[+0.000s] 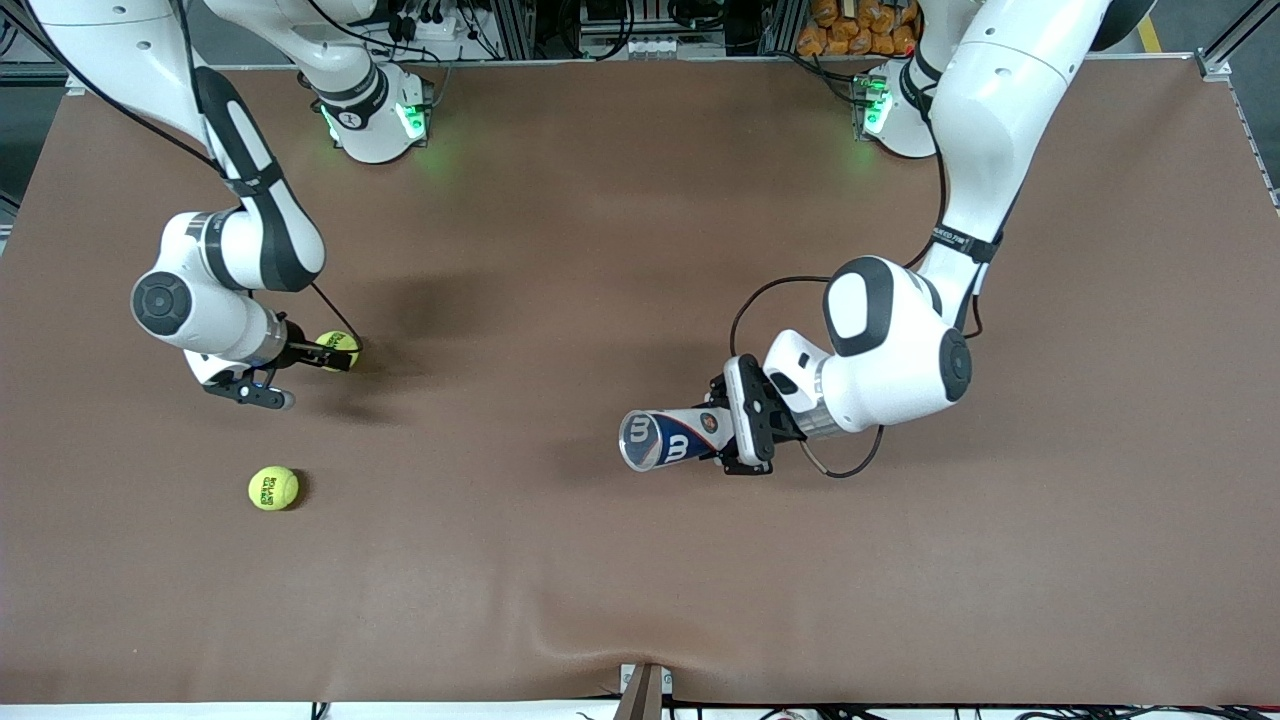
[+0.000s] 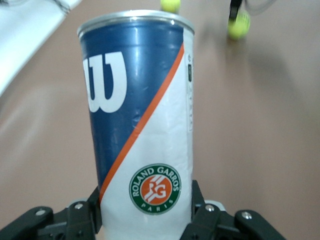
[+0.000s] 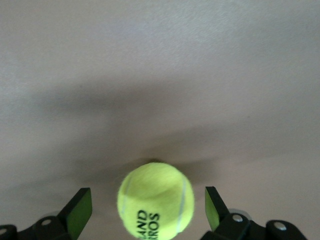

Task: Insert tennis ball vertically with right arm
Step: 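Carry the can to mid-table with the left gripper while the right grasps ball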

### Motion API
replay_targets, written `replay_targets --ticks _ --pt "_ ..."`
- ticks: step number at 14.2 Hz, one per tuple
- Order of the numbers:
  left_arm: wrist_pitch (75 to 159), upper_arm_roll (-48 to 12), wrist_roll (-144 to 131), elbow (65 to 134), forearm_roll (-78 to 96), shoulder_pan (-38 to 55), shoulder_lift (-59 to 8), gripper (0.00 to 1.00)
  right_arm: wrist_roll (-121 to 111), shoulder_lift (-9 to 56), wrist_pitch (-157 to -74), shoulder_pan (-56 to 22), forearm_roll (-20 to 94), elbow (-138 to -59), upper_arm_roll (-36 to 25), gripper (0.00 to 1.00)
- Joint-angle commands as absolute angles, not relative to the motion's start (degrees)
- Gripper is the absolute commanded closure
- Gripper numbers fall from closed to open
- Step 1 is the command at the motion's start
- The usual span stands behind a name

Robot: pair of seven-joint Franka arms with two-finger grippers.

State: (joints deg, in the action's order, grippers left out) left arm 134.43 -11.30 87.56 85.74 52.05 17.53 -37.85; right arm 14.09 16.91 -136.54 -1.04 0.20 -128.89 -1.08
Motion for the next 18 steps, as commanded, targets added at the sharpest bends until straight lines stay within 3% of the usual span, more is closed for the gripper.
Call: replay_targets --ticks 1,9,13,15,17,18 --pt "134.9 -11.6 101.8 84.2 68.4 17.6 -41.0 0.34 15.6 16.8 -137.7 -2.0 0.8 -130.5 -1.1 0.00" --pt "134.1 -12.0 128.6 83.7 107.3 24.8 -48.1 0.33 15.6 18.7 -138.6 -2.0 0.8 -131.1 -1.1 0.00" --pt "130.5 -12.9 144.1 77.6 124.2 30.3 -57.5 0.26 15.6 20.3 -139.8 -1.9 0.8 -131.1 -1.1 0.00" --pt "129.6 -12.4 153.8 77.4 132.2 33.8 -58.7 0.26 15.6 20.3 -139.9 -1.8 0.8 -131.1 -1.1 0.00" --pt "129.3 -12.6 159.8 77.6 134.4 34.0 -59.2 0.27 15.6 20.3 -139.9 -1.8 0.8 -131.1 -1.1 0.40" --pt "129.3 -12.6 160.1 77.8 135.8 34.6 -59.4 0.27 15.6 20.3 -139.9 -1.8 0.8 -131.0 -1.1 0.50"
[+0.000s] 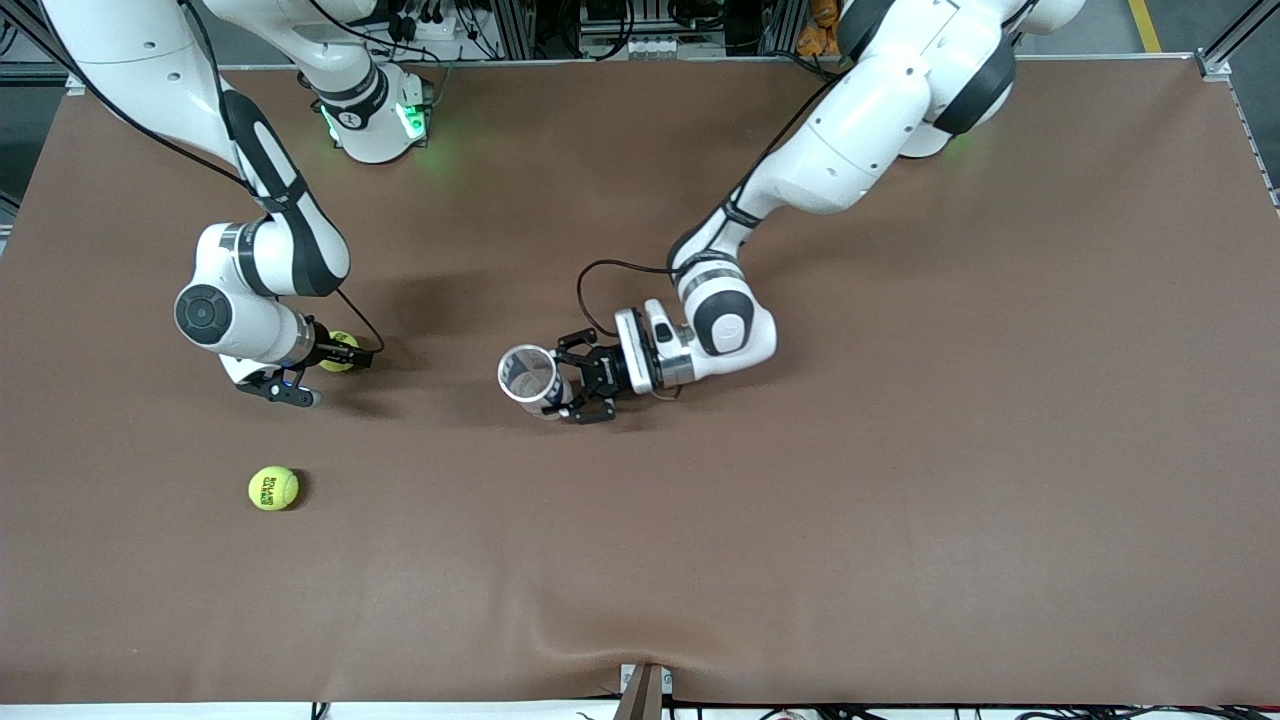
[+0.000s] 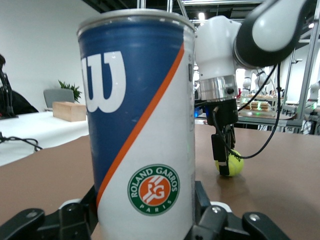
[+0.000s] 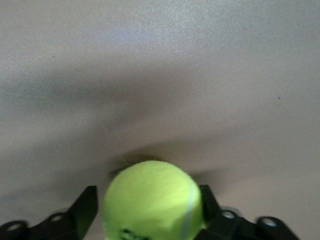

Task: Insert tennis ball vertically with right arm
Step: 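Carry the can to mid-table with the left gripper while the right grasps ball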

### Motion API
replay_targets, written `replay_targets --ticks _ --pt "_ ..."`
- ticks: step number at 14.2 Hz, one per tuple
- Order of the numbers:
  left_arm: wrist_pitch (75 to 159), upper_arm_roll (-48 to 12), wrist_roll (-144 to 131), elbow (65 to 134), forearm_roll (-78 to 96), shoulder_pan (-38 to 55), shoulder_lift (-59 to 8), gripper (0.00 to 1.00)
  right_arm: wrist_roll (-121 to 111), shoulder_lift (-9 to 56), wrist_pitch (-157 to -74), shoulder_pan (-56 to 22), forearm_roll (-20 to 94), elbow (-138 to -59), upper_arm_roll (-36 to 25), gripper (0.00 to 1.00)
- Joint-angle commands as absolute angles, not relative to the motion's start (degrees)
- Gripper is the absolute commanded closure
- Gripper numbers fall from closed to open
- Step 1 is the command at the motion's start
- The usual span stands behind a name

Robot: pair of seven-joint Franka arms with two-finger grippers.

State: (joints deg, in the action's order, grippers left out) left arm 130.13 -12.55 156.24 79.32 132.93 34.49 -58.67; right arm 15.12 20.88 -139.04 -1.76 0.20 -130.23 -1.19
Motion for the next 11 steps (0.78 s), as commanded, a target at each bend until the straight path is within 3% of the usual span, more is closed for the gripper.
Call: replay_targets --ticks 1,5,8,11 --pt "129.3 -12.6 160.3 77.9 137.1 36.5 -59.6 0.26 15.6 20.3 -139.8 -1.7 0.8 -131.0 -1.1 0.53" --pt "129.5 -12.4 161.5 78.1 139.9 38.1 -60.4 0.25 15.5 17.2 -137.1 -1.8 0.8 -130.7 -1.1 0.53" --pt "129.5 -11.6 162.6 78.8 139.0 37.9 -60.9 0.26 15.5 12.6 -128.3 -2.0 0.8 -126.7 -1.1 0.52" --pt "129.6 -11.1 162.8 78.8 139.4 38.8 -61.8 0.25 15.6 11.9 -114.9 -1.9 0.8 -116.6 -1.1 0.52"
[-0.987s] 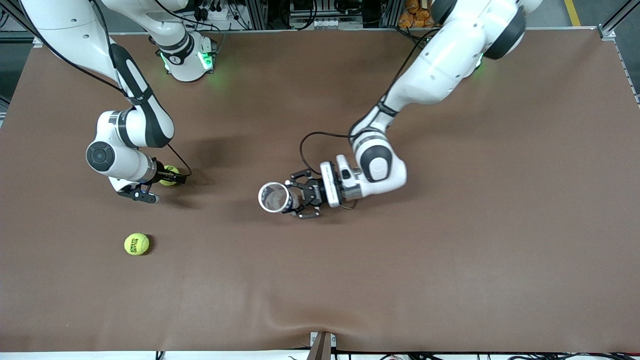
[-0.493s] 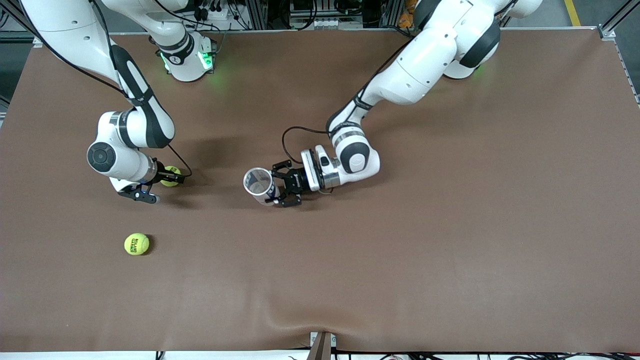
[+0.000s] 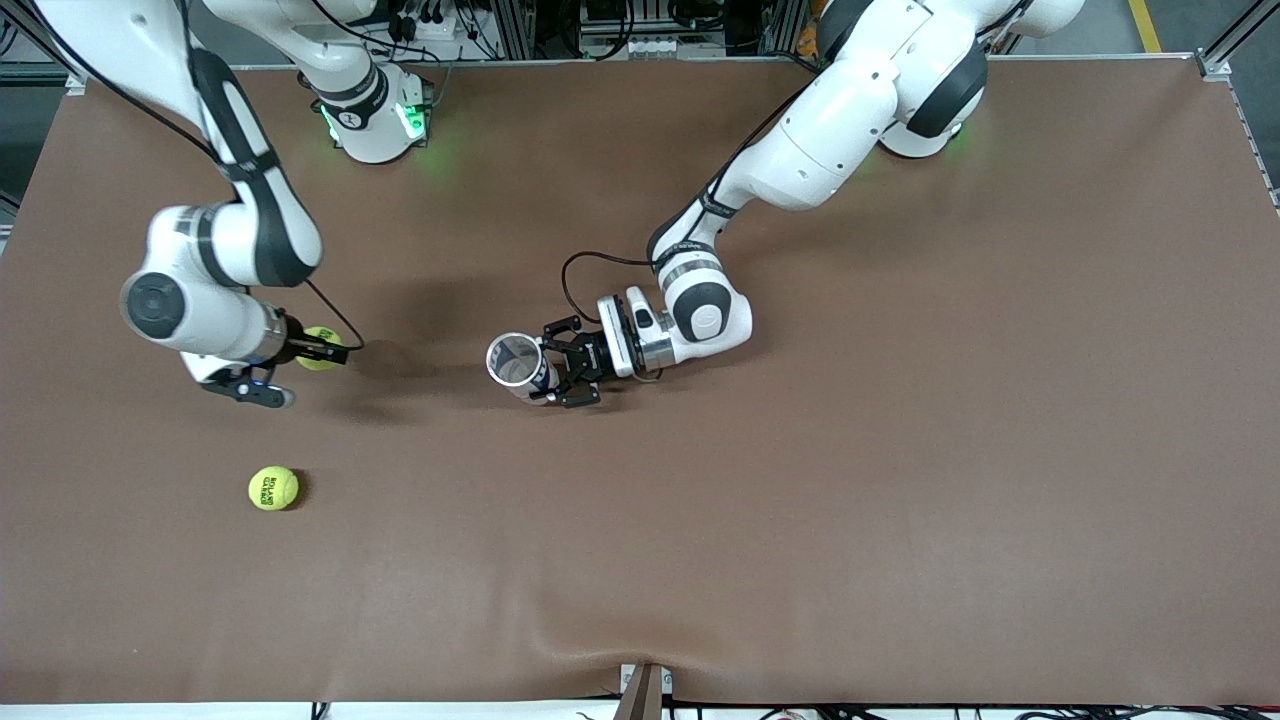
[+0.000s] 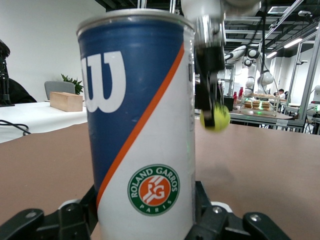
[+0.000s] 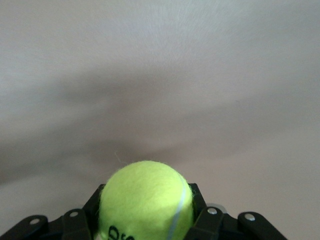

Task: Insert tennis ball vertically with right arm
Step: 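Carry the can to mid-table with the left gripper while the right grasps ball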

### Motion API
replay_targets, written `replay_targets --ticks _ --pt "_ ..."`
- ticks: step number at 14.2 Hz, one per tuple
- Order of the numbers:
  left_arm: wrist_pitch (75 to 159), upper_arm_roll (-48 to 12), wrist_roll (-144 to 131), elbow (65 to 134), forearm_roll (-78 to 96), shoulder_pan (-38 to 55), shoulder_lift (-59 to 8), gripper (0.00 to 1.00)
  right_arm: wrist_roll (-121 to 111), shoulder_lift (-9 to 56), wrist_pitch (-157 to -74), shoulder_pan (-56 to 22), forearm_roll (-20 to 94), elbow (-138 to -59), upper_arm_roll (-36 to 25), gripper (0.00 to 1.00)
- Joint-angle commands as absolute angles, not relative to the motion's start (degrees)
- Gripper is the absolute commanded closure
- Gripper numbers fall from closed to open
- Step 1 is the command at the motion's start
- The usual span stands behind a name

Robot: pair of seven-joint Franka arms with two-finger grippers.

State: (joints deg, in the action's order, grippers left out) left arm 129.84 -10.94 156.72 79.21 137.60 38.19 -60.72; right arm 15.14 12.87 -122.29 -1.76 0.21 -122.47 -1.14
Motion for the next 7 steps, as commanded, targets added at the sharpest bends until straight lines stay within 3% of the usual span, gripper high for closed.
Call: replay_targets --ticks 1,4,7 --pt "129.5 -11.1 163.3 78.8 139.3 38.8 -62.3 0.25 15.6 12.0 -111.0 -1.9 0.8 -113.0 -1.1 0.53" --pt "129.5 -11.1 164.0 78.6 139.5 38.9 -63.0 0.26 15.6 12.2 -105.1 -2.0 1.1 -105.2 -1.0 0.52" --pt "129.5 -11.1 165.3 78.6 139.5 38.8 -63.0 0.27 15.7 12.2 -103.6 -1.9 6.2 -102.6 -1.1 0.52"
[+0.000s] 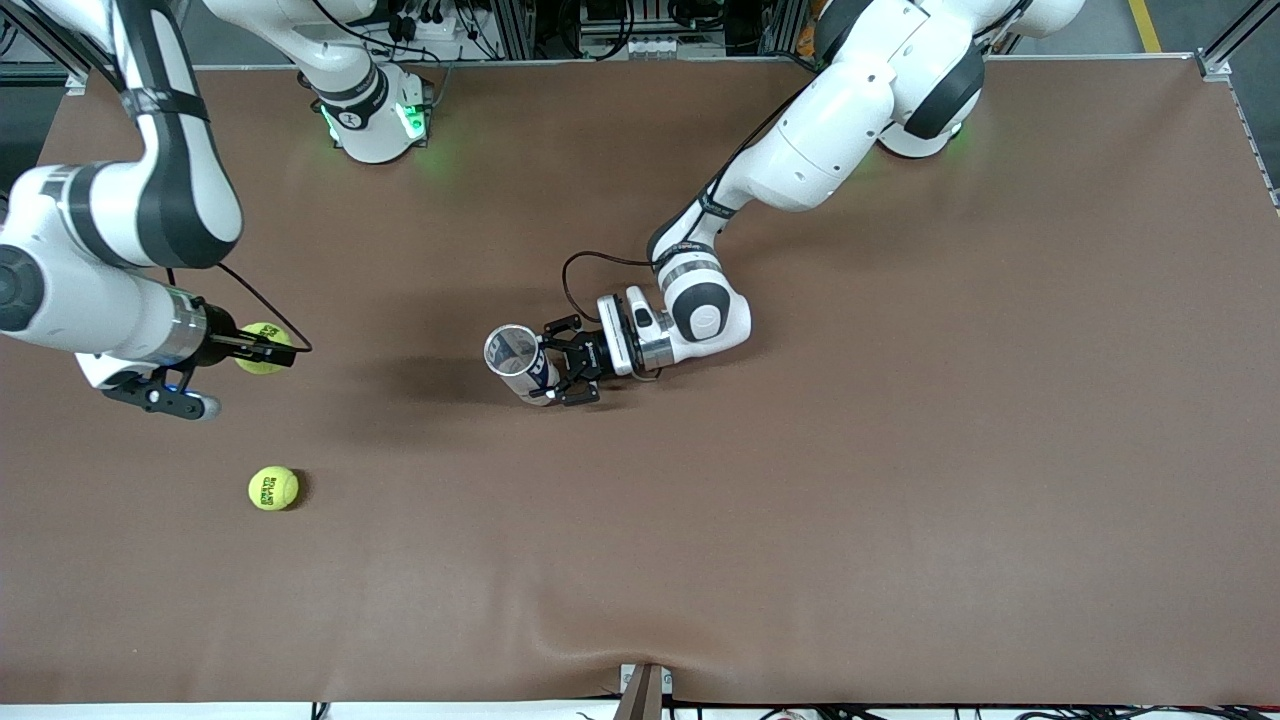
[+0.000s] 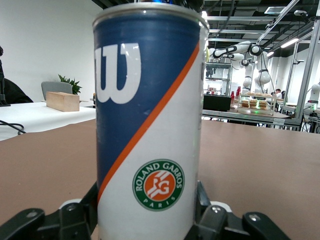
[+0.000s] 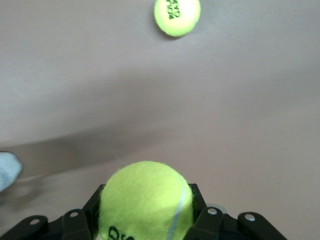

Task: Insert tennis ball vertically with right arm
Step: 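Carry the tennis ball over the can opening and insert it with the right gripper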

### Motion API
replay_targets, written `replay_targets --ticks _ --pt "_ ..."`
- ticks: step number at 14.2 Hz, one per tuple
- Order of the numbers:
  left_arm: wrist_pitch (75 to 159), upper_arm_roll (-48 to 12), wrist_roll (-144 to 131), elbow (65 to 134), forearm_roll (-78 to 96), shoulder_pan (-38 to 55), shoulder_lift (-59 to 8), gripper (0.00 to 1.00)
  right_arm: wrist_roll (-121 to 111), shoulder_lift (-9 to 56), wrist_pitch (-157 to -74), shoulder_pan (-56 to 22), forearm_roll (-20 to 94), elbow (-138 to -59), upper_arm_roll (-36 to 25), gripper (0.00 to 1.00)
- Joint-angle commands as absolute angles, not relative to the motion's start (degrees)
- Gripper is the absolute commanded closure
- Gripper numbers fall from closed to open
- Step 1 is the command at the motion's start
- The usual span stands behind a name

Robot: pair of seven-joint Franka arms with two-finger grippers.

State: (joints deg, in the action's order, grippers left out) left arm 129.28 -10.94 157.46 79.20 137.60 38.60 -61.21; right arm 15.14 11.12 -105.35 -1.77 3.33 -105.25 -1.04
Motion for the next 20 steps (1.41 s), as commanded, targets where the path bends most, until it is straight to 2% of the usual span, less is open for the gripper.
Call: replay_targets --ticks 1,8,17,20 --pt "129.5 -11.1 165.4 78.6 139.7 38.8 -63.0 0.27 15.8 12.2 -103.3 -2.0 6.7 -101.8 -1.1 0.53" --pt "129.4 -11.2 165.4 78.6 140.0 38.8 -63.0 0.27 31.1 12.9 -101.5 -9.0 6.9 -94.8 -1.0 0.53" --pt "129.3 -11.1 165.4 78.6 140.0 38.8 -63.0 0.27 48.9 17.1 -101.5 -17.0 10.7 -86.3 -1.0 0.53" --pt "129.3 -11.1 165.4 78.6 139.9 38.8 -63.2 0.27 54.7 19.3 -101.5 -22.0 10.4 -83.9 -1.1 0.54"
